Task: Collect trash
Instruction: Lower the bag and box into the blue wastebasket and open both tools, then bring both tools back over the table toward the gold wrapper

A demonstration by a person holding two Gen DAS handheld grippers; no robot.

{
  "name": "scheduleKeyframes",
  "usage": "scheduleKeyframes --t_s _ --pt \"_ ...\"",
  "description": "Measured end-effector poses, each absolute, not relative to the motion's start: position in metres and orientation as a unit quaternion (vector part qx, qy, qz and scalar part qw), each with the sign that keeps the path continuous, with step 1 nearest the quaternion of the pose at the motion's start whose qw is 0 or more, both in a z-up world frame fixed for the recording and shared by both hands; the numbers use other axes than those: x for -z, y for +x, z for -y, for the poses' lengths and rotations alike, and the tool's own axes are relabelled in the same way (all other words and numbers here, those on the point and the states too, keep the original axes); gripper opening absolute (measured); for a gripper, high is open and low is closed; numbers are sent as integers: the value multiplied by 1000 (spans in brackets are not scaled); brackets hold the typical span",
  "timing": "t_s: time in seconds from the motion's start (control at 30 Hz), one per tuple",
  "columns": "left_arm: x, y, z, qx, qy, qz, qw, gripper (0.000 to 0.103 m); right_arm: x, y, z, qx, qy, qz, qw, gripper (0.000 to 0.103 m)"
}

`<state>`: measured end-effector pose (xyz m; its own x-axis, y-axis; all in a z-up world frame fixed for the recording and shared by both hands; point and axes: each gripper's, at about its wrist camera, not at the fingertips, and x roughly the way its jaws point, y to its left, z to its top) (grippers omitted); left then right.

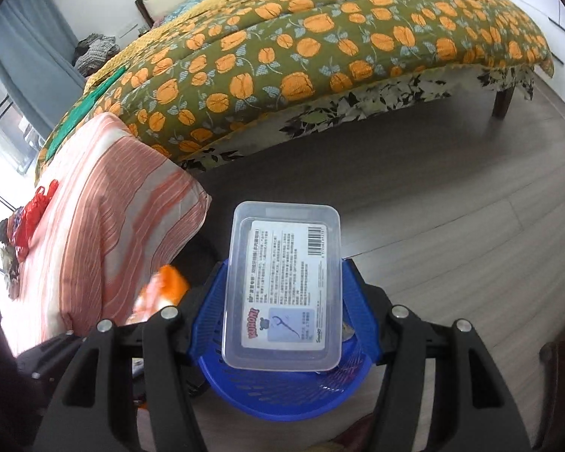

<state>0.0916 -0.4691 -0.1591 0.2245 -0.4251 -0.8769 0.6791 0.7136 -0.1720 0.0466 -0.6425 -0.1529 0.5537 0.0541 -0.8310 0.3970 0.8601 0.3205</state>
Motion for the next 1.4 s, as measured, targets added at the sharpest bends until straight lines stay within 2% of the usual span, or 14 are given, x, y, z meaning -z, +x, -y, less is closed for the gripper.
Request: scheduleKeyframes --t_s 0.03,0.07,0.2,0.3,0.37,0.47,0.67,0.9,1.17,1.4 --pt "162 91 467 355 126 -509 774 61 154 47 645 99 250 -460 846 80" --pt "164 93 469 355 128 -508 774 65 154 47 648 100 257 -455 847 83" --pt "157 87 466 360 129 -496 780 72 144 41 655 107 270 -433 853 83" --pt "136 74 457 371 116 -469 793 82 132 38 656 117 264 -414 863 84" --pt "118 65 446 380 105 -444 805 90 123 37 653 123 250 -401 873 87" --pt "92 52 423 384 92 -410 822 95 105 35 641 129 220 -373 892 91" --pt "69 40 363 349 76 -367 859 97 72 35 598 107 163 -308 931 98" --pt "71 55 281 309 86 -392 862 98 55 51 511 38 74 -278 957 98" --pt "85 88 188 232 44 -432 870 98 71 81 430 -43 63 -324 943 98" --pt "89 121 131 144 -7 -442 885 98 91 90 345 -111 -5 -364 925 98"
